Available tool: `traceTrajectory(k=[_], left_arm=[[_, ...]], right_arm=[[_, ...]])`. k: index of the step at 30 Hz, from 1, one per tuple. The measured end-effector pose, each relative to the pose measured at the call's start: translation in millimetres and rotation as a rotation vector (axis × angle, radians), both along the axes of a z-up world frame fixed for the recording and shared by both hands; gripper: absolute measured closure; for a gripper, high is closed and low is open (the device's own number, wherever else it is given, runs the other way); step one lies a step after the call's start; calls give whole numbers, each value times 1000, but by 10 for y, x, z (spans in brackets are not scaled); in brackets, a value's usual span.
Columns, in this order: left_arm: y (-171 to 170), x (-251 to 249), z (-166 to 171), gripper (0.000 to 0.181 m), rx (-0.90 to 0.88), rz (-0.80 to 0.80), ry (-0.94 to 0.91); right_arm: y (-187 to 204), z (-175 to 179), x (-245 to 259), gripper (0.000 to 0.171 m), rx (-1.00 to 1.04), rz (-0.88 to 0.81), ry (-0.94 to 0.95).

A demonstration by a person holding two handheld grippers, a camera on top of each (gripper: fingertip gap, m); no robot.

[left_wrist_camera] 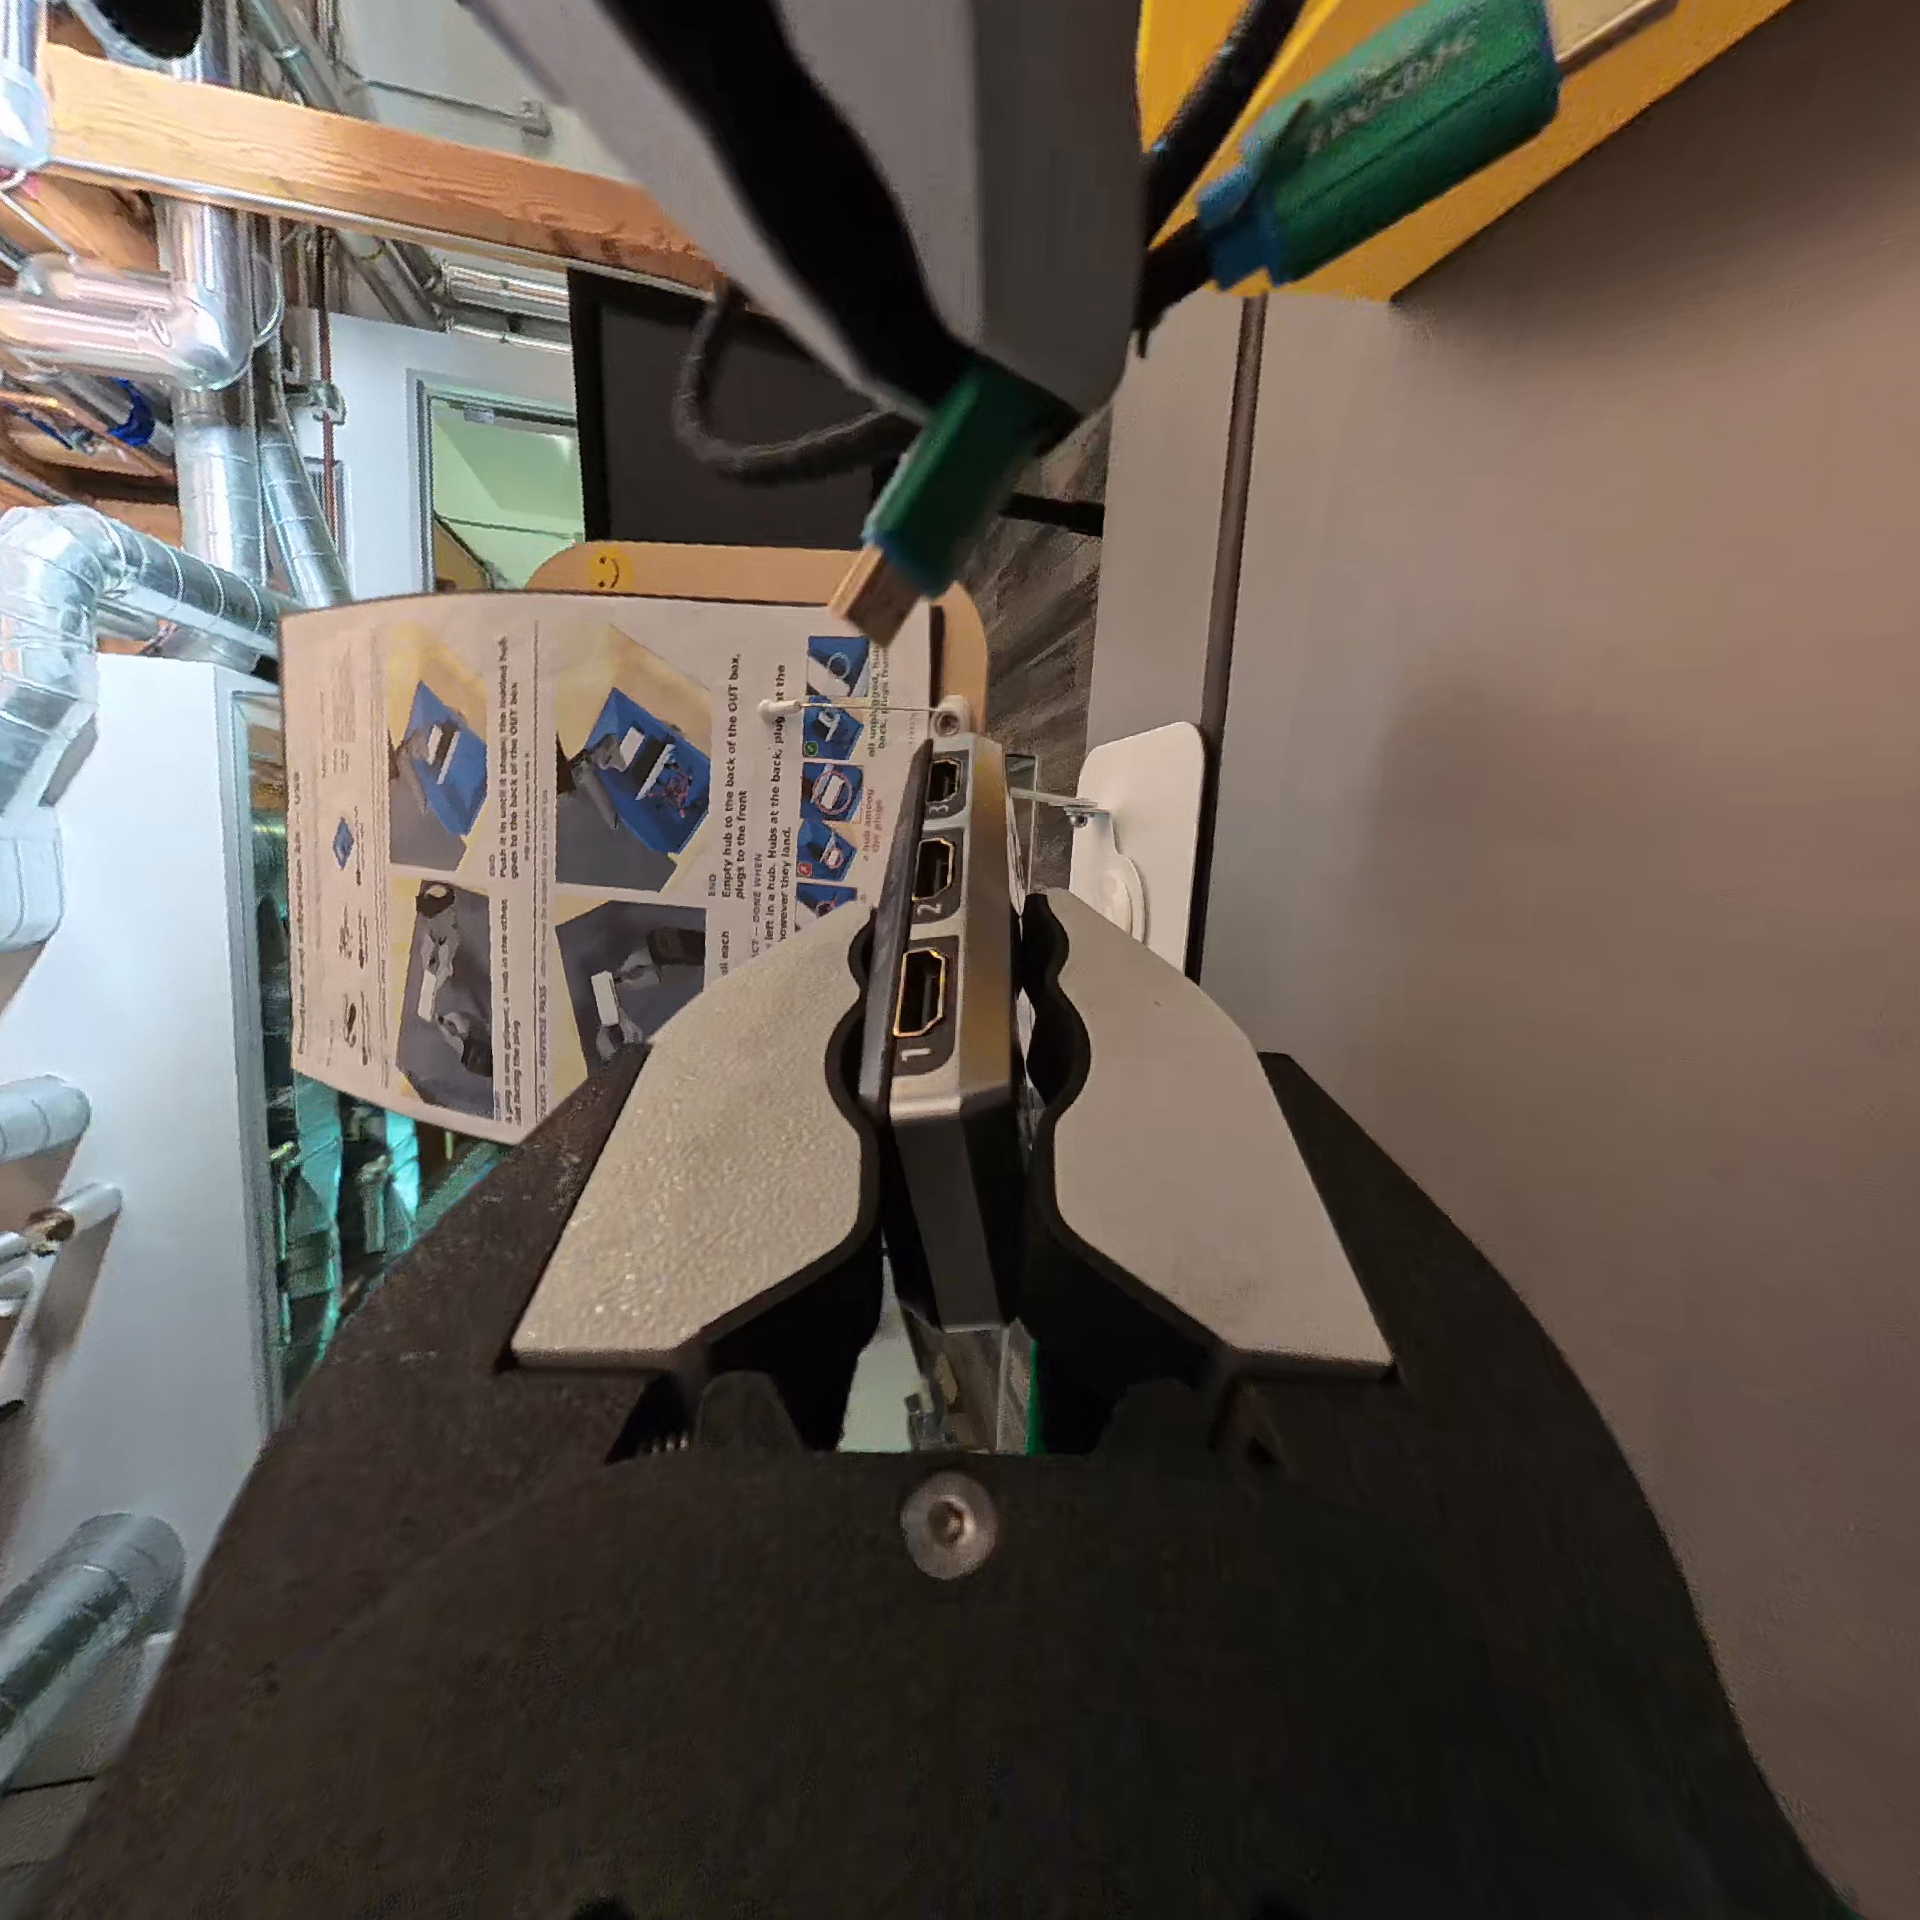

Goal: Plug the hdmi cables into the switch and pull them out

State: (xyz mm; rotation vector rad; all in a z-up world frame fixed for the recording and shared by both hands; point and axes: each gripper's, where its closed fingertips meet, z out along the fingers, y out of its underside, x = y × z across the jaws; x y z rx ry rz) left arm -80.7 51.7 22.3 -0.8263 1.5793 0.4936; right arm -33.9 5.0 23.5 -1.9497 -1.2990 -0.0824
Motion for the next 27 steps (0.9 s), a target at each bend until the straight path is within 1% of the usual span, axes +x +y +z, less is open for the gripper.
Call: traceTrajectory(k=[3,7,11,15,19,21,23,25,27], left_arm=[[12,4,-45,156,5,7,23],[97,-121,60,156,-7,36,-25],[170,-264,255,156,-57,57,-152],[239,-364,341,156,-108,69,-243],[327,-427,341,156,-138,112,-279],[338,-434,334,156,-148,113,-282],[338,-435,330,156,-150,110,-279],[334,-435,326,156,-154,107,-278],[330,-434,321,156,-159,104,-274]], right_arm=[[-60,-164,-36,156,-71,8,-50],[61,-575,-16,156,-211,-18,-99],[129,-960,-303,156,-358,1,-21],[125,-1196,-431,157,-473,-92,48],[126,-1460,-512,158,-519,-131,20],[113,-1572,-632,157,-546,-114,55],[104,-1652,-799,157,-576,-82,130],[61,-1681,-938,156,-613,-23,191],[11,-1664,-947,155,-640,2,190]])
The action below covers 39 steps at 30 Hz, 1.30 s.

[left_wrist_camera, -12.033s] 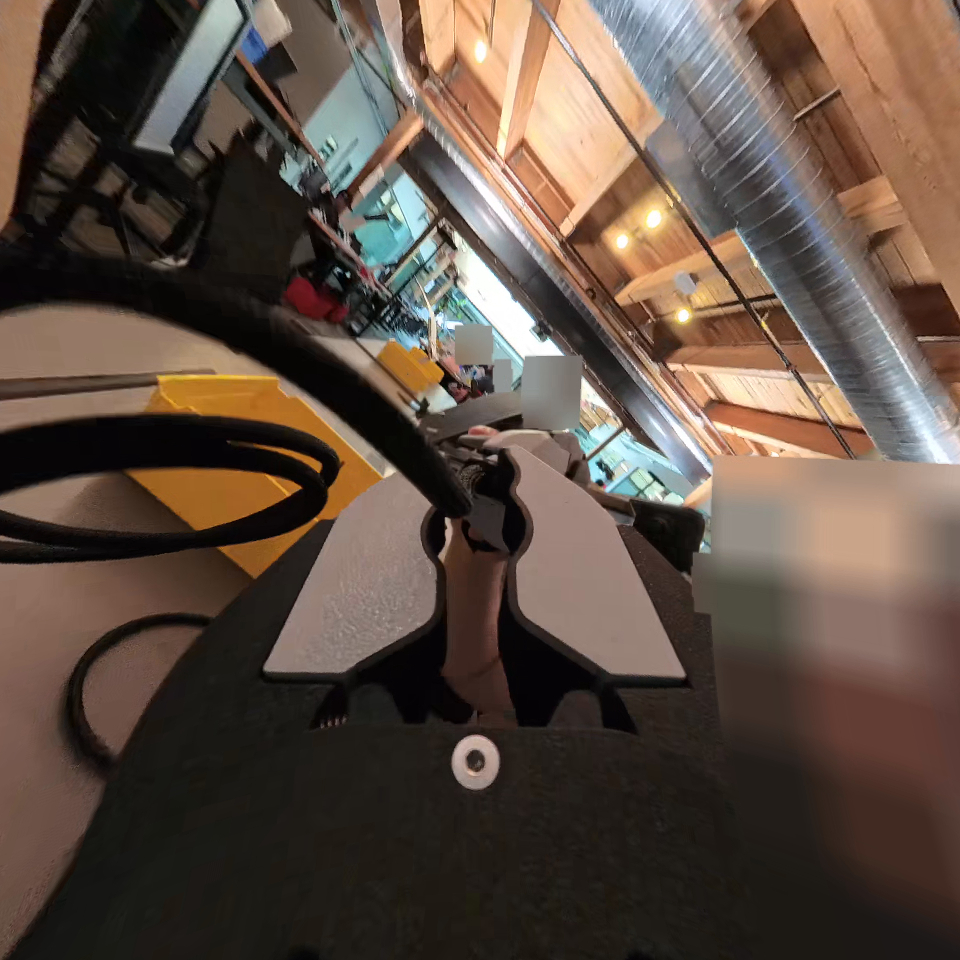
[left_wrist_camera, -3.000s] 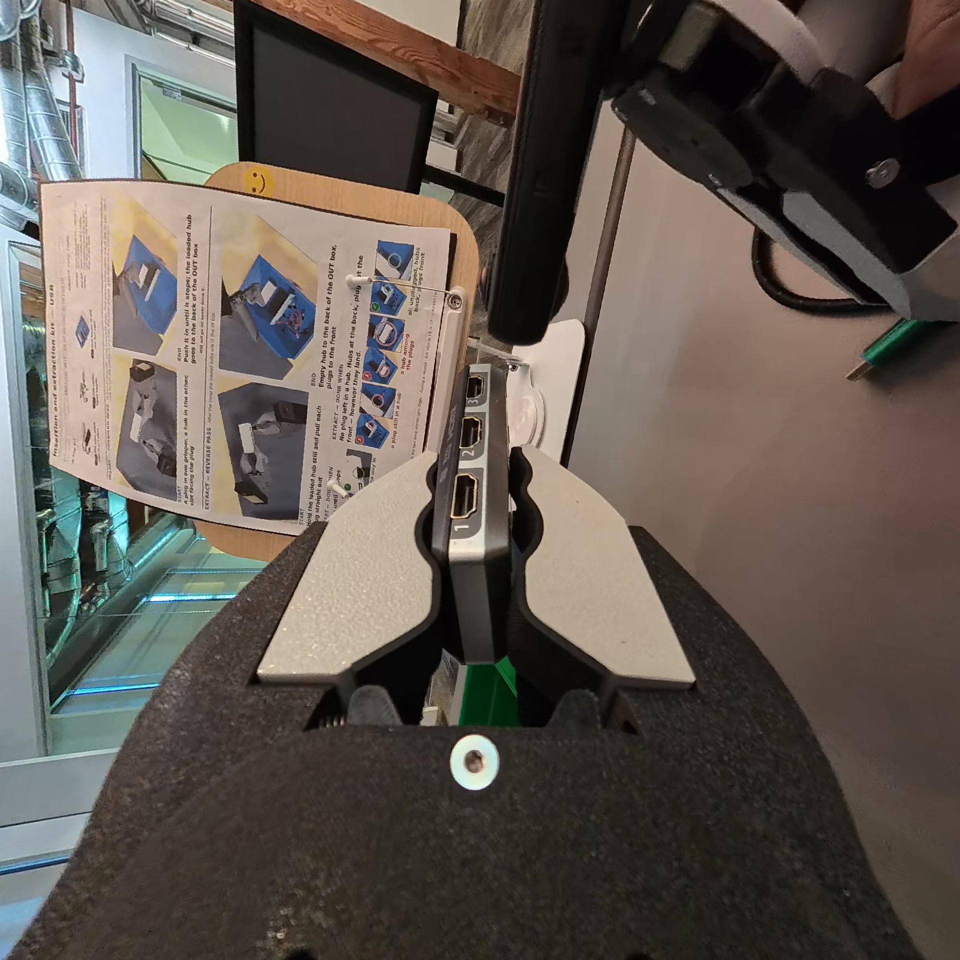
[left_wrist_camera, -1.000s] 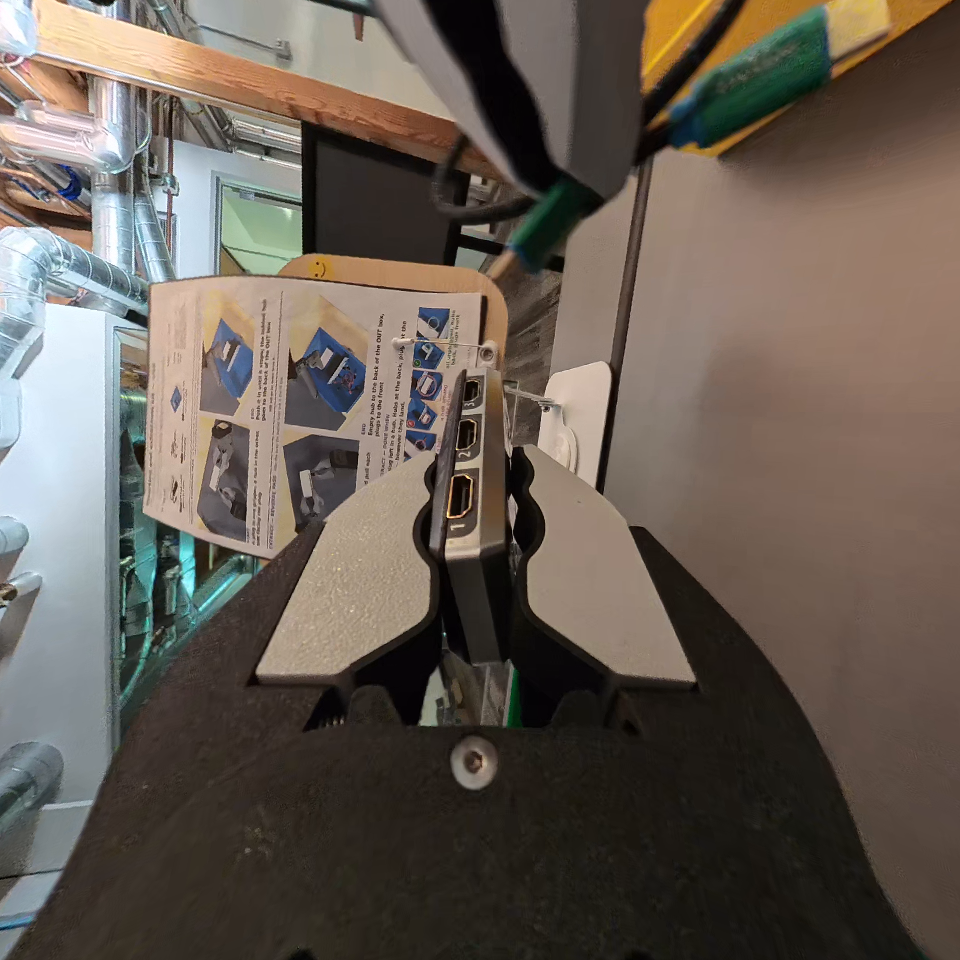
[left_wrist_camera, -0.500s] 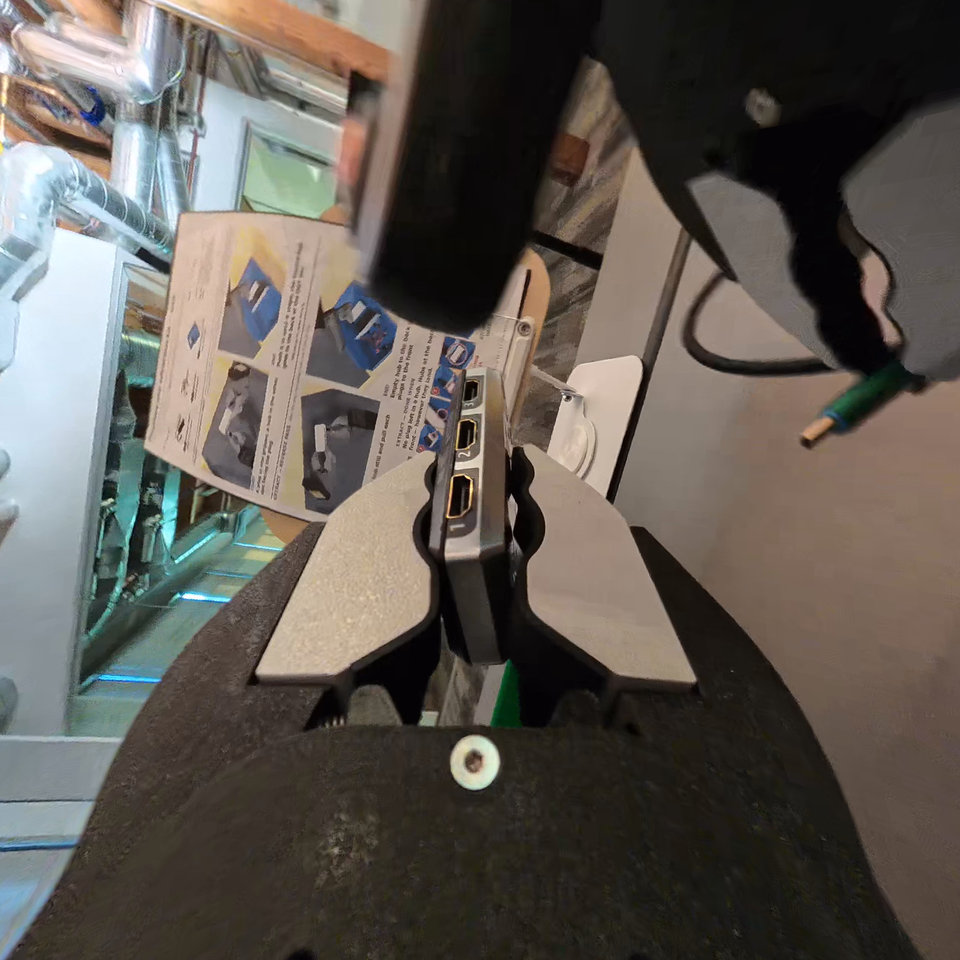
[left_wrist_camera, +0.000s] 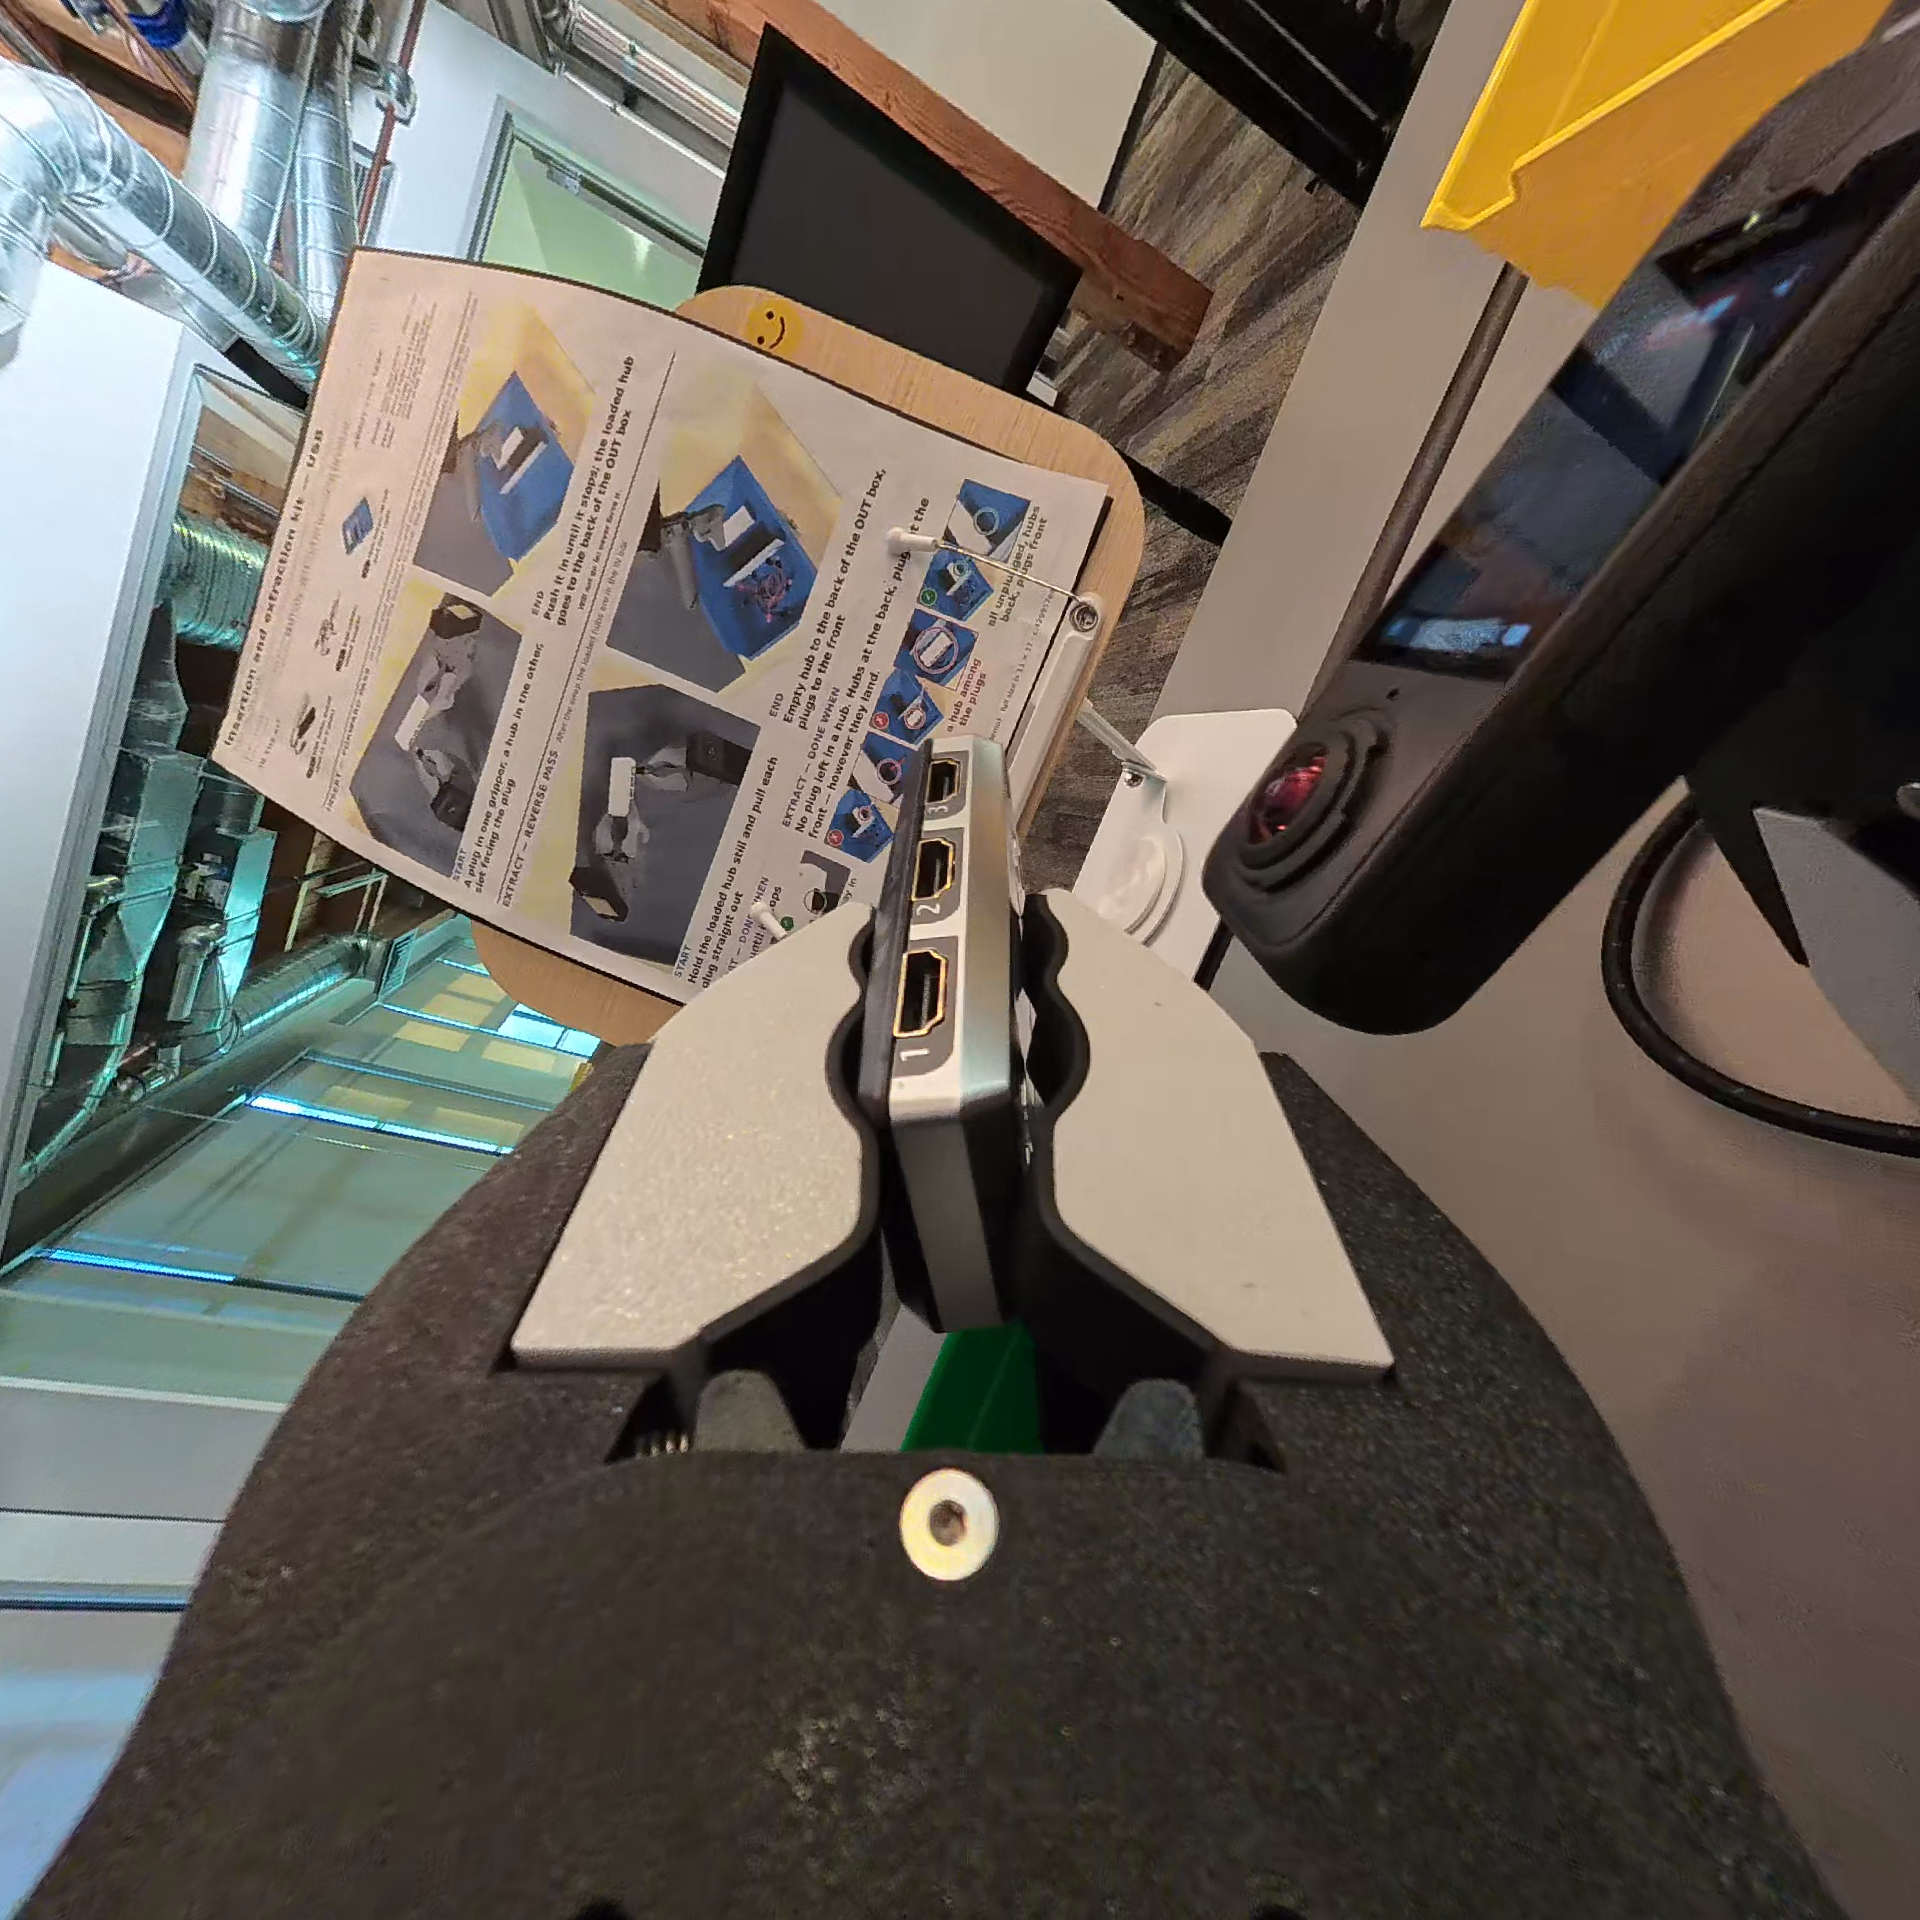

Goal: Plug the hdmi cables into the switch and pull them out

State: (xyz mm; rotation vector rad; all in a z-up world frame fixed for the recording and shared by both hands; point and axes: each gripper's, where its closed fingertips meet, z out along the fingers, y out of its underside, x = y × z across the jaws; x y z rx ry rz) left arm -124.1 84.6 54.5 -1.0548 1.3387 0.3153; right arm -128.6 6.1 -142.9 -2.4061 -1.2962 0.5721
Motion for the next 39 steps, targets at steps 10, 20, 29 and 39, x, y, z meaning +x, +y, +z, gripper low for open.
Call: traceTrajectory(k=[10,20,29,39], left_arm=[[-16,20,-29,156,-8,-11,20],[-25,63,-86,156,-2,-11,59],[-29,51,-71,156,-1,-13,53],[-40,40,-48,156,4,-11,48]], right_arm=[[-182,45,357,162,-100,39,-124],[-216,-140,307,157,-171,31,-123],[-466,-146,47,163,-469,13,61],[-429,58,-14,163,-400,41,117]])
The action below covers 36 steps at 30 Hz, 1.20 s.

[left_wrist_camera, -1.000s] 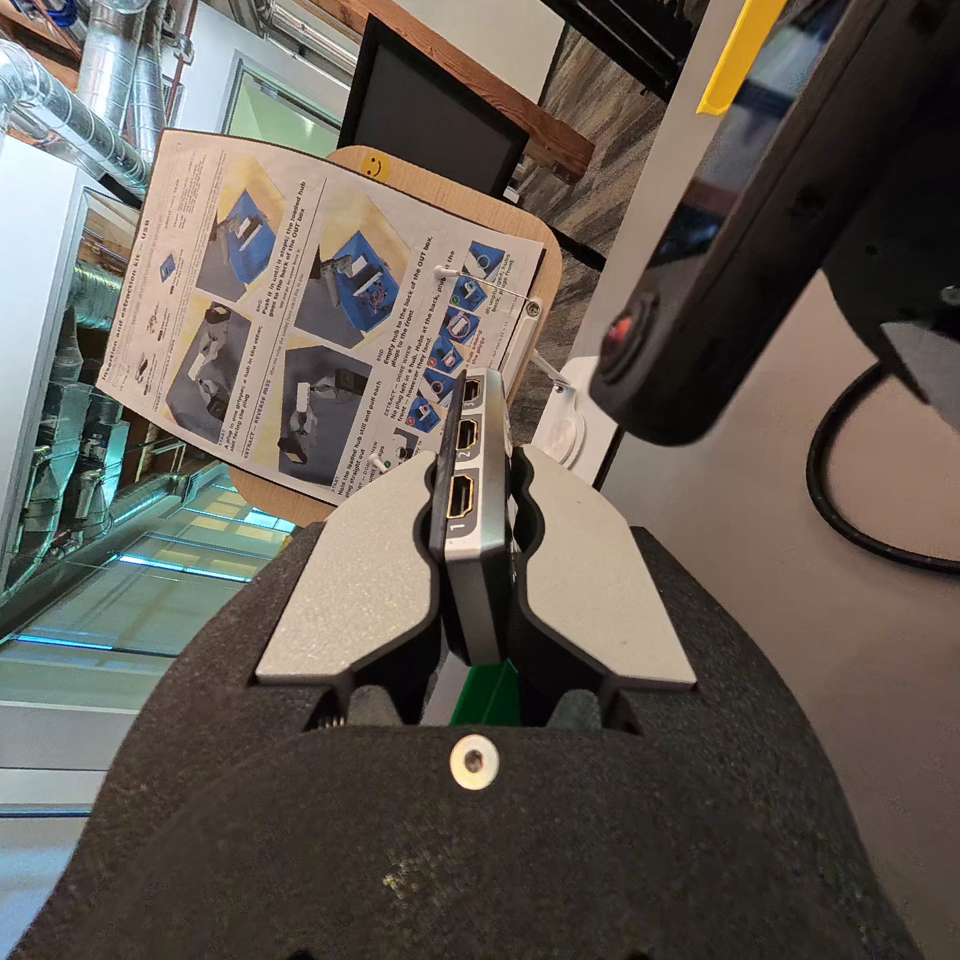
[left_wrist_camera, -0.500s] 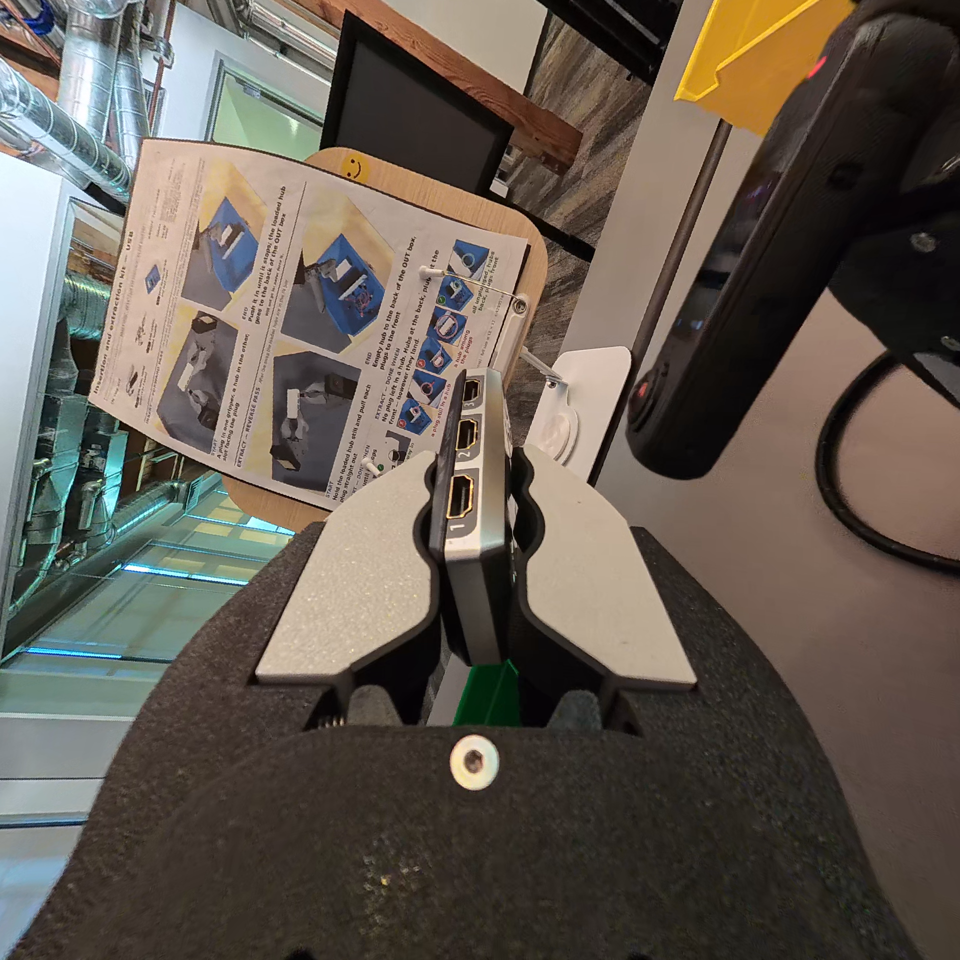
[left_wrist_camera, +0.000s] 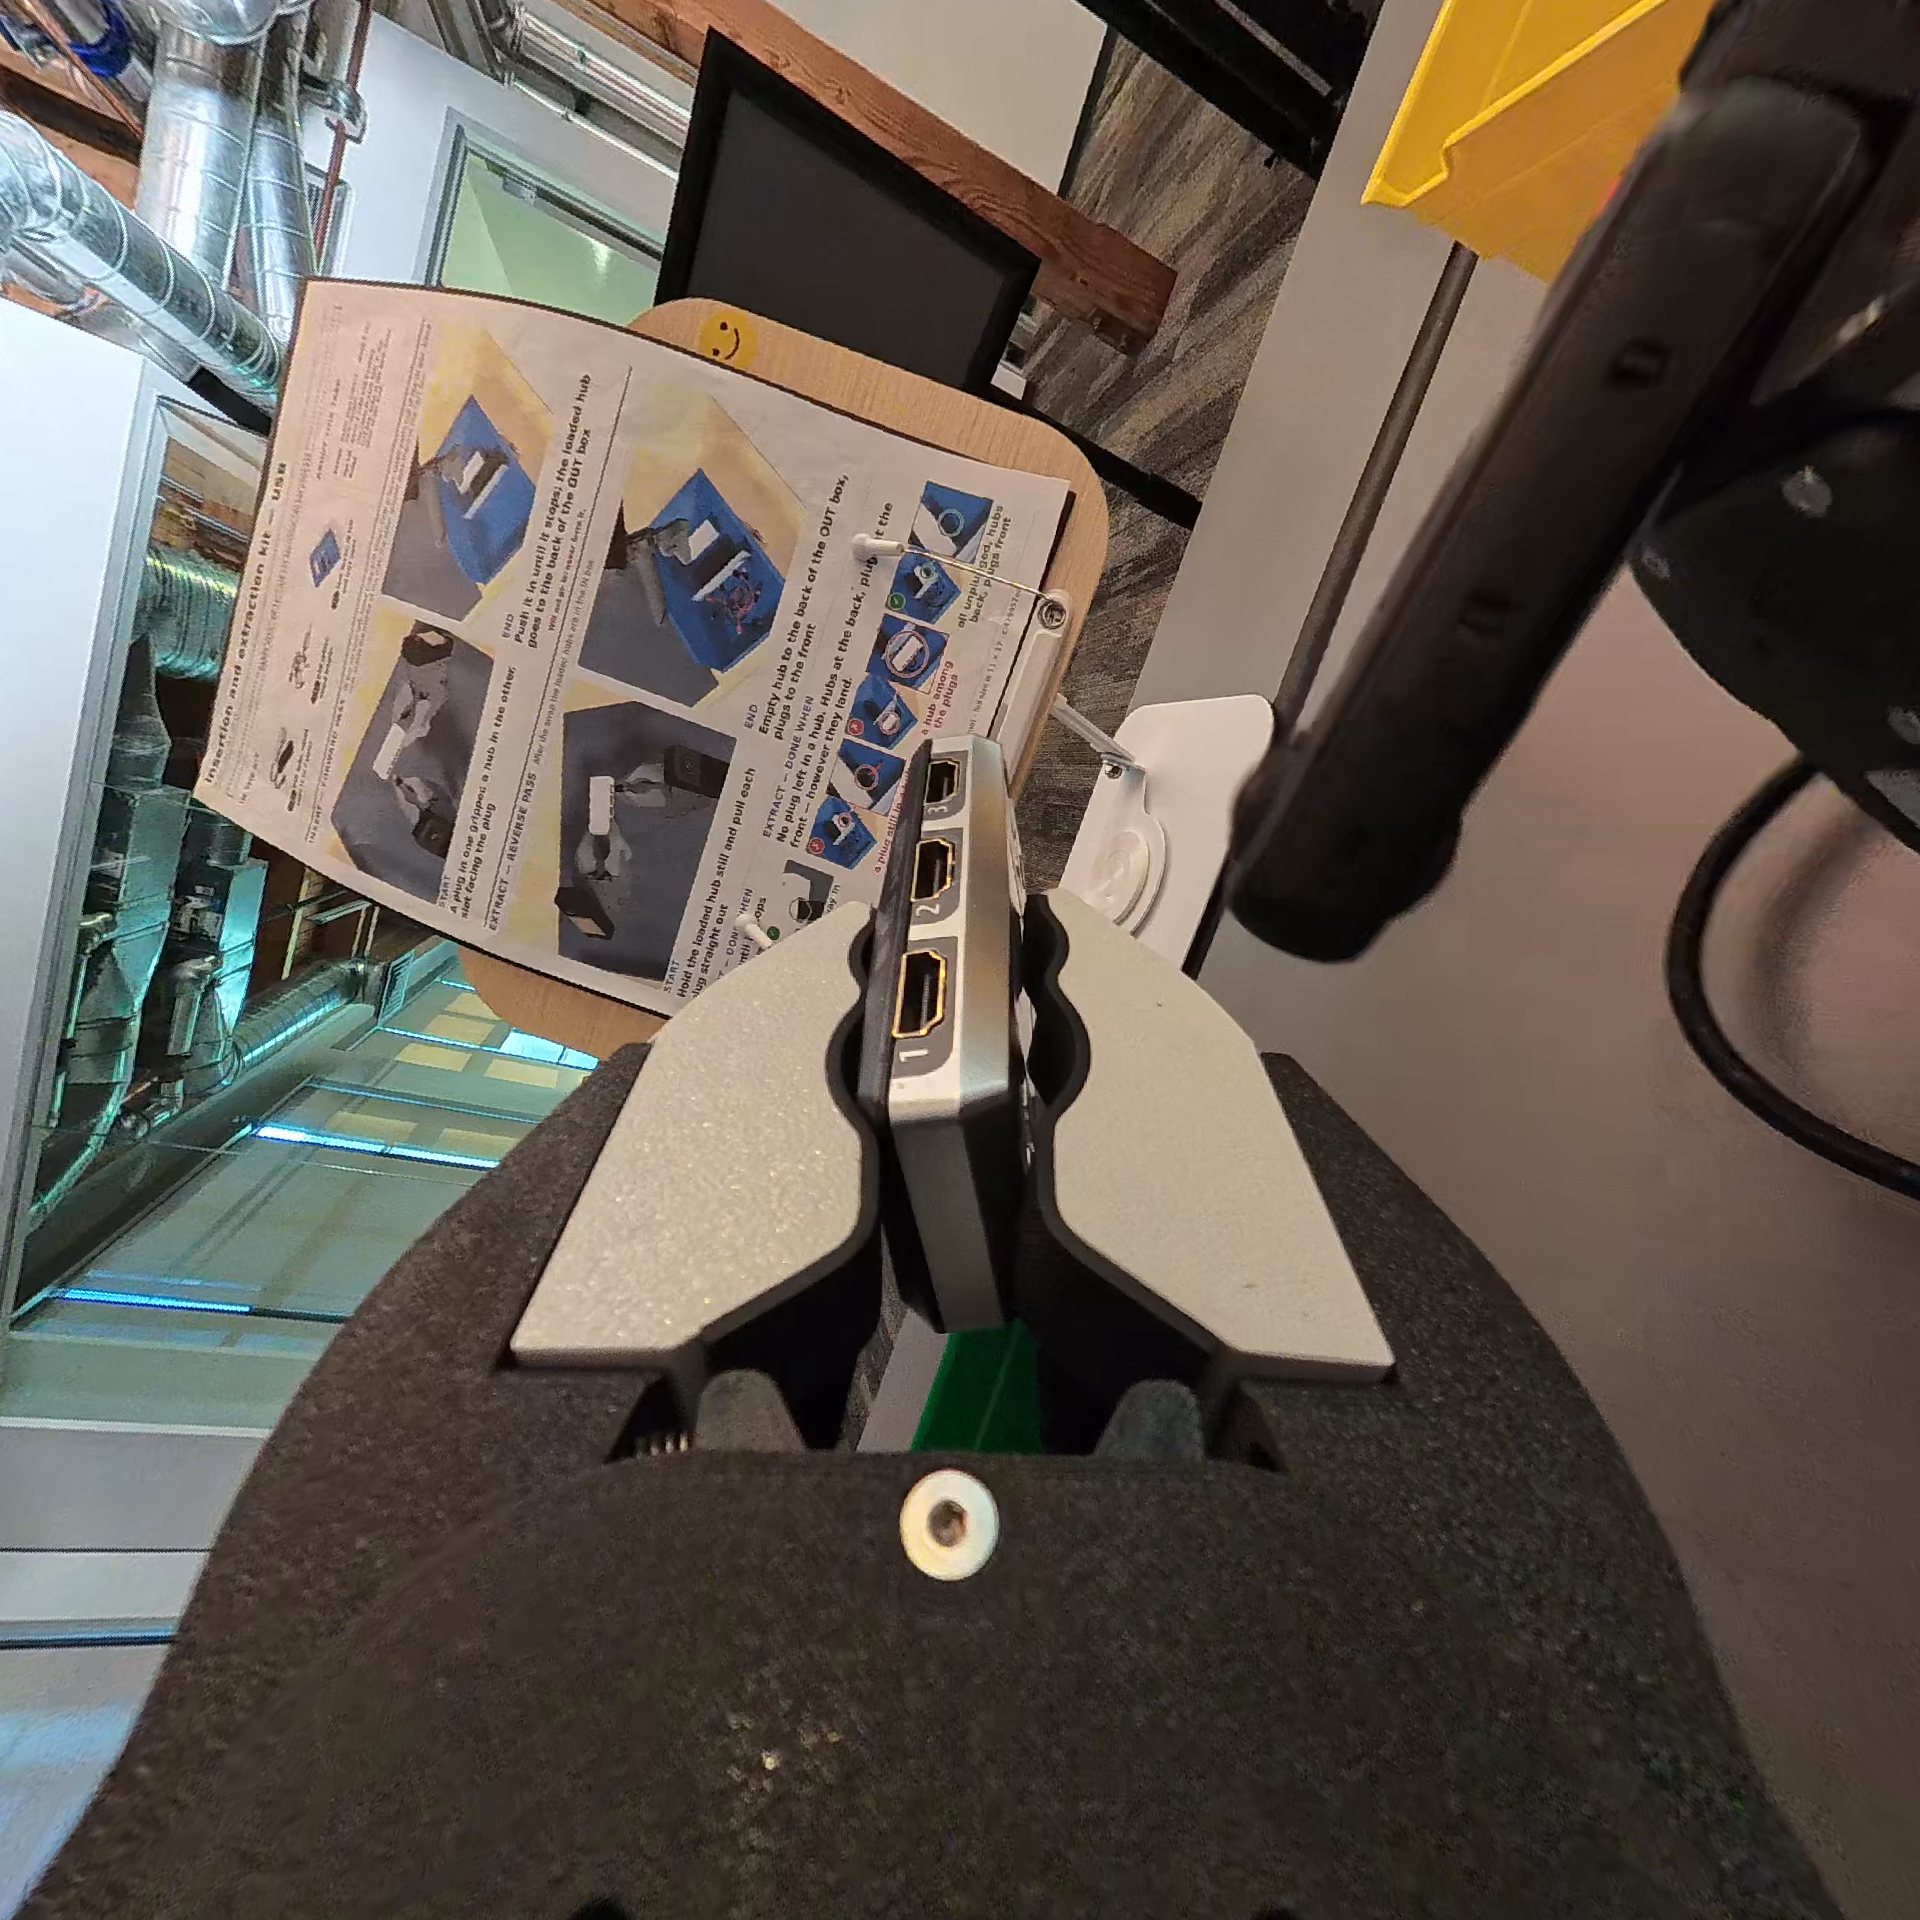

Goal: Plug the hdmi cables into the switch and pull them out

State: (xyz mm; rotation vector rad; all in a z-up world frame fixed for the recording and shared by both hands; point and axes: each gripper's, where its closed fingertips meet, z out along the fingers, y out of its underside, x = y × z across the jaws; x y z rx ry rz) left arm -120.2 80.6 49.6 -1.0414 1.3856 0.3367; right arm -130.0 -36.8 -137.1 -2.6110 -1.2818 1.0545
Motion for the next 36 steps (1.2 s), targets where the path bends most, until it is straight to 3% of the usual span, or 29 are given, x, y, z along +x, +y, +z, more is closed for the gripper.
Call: traceTrajectory(k=[10,18,36], left_arm=[[4,15,17,156,33,11,-4],[-78,369,-266,156,209,-12,138],[-315,810,-804,156,291,-123,331]], right_arm=[[342,574,757,163,415,-128,-294],[93,1183,1287,164,582,-223,-431],[-37,1034,1378,163,565,-134,-610]])
